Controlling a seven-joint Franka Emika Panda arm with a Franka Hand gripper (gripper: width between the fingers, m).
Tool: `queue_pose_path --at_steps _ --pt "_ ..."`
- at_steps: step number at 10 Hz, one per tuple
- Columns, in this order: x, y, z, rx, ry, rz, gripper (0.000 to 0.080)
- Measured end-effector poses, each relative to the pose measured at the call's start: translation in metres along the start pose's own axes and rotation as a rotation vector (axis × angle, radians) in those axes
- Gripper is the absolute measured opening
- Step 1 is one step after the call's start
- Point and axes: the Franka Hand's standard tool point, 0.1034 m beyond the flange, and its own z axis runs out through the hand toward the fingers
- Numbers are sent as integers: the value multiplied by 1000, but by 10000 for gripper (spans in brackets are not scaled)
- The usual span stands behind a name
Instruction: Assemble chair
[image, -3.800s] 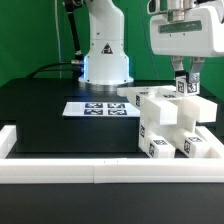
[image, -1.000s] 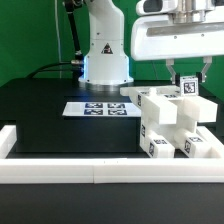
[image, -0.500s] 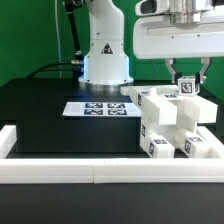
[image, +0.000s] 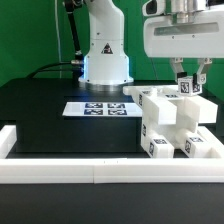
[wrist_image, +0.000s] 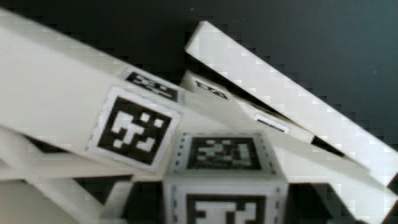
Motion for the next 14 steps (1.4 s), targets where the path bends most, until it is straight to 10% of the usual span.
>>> queue_pose_path --at_steps 6,8,14 --pt "-5 -2 0 4 -5 253 358" --pt "-5 -2 0 3 -5 246 618" --pt "-5 -7 -1 -1 -11 -245 649"
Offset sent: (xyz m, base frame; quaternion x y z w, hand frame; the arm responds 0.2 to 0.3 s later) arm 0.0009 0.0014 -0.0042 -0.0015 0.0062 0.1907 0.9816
